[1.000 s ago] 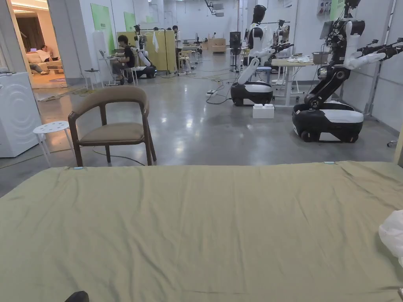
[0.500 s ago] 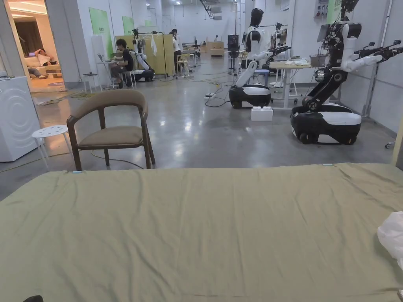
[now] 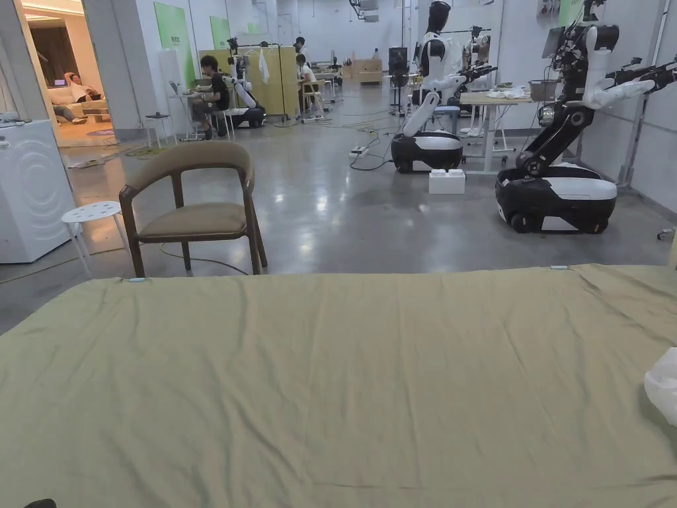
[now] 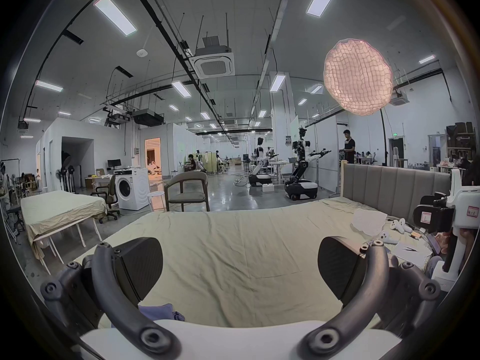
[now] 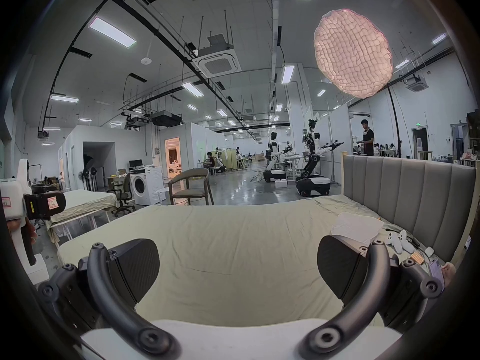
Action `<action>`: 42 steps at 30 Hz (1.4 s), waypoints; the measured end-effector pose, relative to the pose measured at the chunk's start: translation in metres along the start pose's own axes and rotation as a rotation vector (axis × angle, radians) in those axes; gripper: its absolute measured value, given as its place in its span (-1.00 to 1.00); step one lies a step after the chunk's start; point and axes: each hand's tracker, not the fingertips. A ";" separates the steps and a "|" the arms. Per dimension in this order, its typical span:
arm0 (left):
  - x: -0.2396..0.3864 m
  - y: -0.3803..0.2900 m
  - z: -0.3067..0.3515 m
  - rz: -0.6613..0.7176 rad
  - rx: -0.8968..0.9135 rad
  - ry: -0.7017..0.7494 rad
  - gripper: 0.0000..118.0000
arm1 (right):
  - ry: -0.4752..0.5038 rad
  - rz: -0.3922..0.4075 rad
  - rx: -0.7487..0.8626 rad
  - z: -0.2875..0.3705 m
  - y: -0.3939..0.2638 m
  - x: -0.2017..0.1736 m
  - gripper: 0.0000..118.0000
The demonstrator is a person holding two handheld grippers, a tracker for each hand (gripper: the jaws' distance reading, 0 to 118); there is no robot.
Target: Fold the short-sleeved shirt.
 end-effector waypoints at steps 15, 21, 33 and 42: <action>-0.004 -0.004 0.000 0.034 -0.039 0.007 1.00 | -0.027 -0.030 -0.022 -0.002 0.002 0.007 1.00; -0.005 -0.004 -0.002 0.028 -0.059 0.024 1.00 | -0.057 -0.018 -0.107 -0.006 0.009 0.005 1.00; -0.008 -0.002 -0.005 0.067 -0.082 0.002 1.00 | -0.141 -0.358 -0.150 0.016 0.059 -0.001 1.00; -0.006 0.002 -0.004 0.064 -0.073 -0.021 1.00 | -0.118 -0.316 -0.169 0.019 0.066 -0.008 1.00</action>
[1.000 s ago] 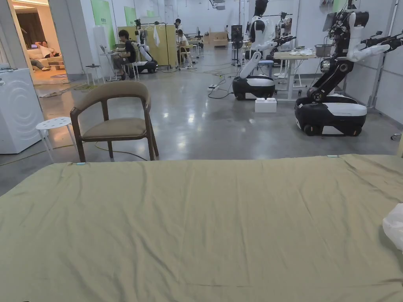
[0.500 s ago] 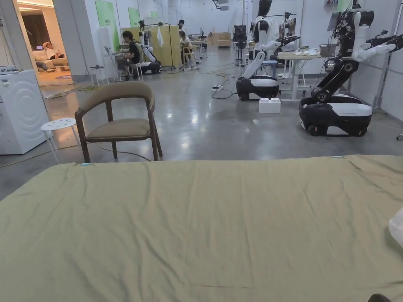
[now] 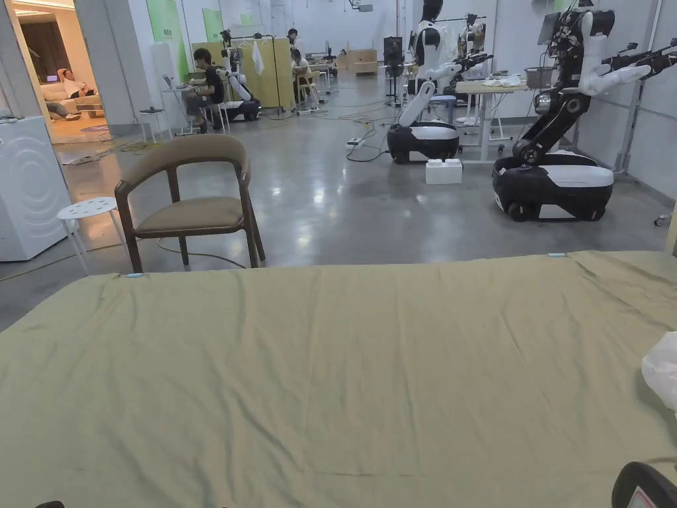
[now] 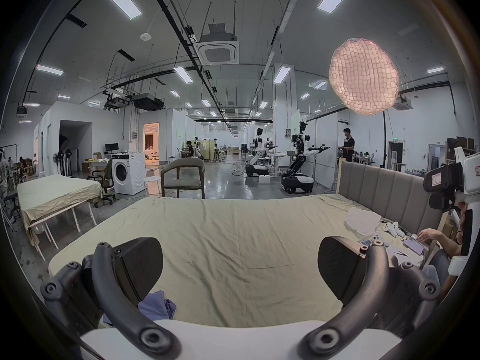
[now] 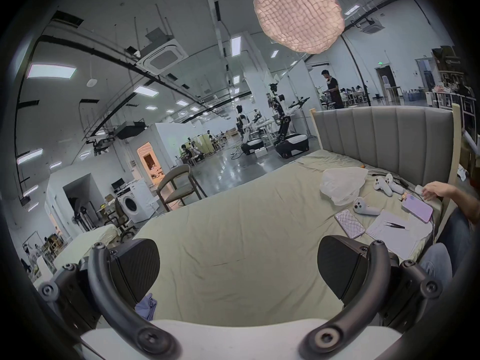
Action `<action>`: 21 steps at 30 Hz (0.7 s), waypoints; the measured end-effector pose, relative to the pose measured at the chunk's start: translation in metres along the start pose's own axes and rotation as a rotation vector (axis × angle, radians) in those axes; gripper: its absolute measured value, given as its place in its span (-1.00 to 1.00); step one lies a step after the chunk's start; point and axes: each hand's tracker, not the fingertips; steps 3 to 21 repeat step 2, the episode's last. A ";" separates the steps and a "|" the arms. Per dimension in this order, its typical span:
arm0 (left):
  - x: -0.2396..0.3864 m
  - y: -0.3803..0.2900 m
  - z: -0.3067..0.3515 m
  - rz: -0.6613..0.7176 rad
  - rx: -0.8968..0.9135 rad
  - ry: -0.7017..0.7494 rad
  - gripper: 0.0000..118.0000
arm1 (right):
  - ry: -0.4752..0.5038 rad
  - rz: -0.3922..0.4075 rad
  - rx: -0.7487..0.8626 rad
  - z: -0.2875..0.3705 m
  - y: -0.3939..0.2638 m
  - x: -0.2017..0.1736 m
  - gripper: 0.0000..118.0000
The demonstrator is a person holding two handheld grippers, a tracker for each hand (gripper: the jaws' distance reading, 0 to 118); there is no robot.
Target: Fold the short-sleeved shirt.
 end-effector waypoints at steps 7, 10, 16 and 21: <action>0.000 0.000 0.000 0.000 -0.001 -0.003 1.00 | -0.007 -0.001 0.004 -0.002 -0.003 -0.002 1.00; 0.000 0.000 0.000 0.000 -0.001 -0.003 1.00 | -0.007 -0.001 0.004 -0.002 -0.003 -0.002 1.00; 0.000 0.000 0.000 0.000 -0.001 -0.003 1.00 | -0.007 -0.001 0.004 -0.002 -0.003 -0.002 1.00; 0.000 0.000 0.000 0.000 -0.001 -0.003 1.00 | -0.007 -0.001 0.004 -0.002 -0.003 -0.002 1.00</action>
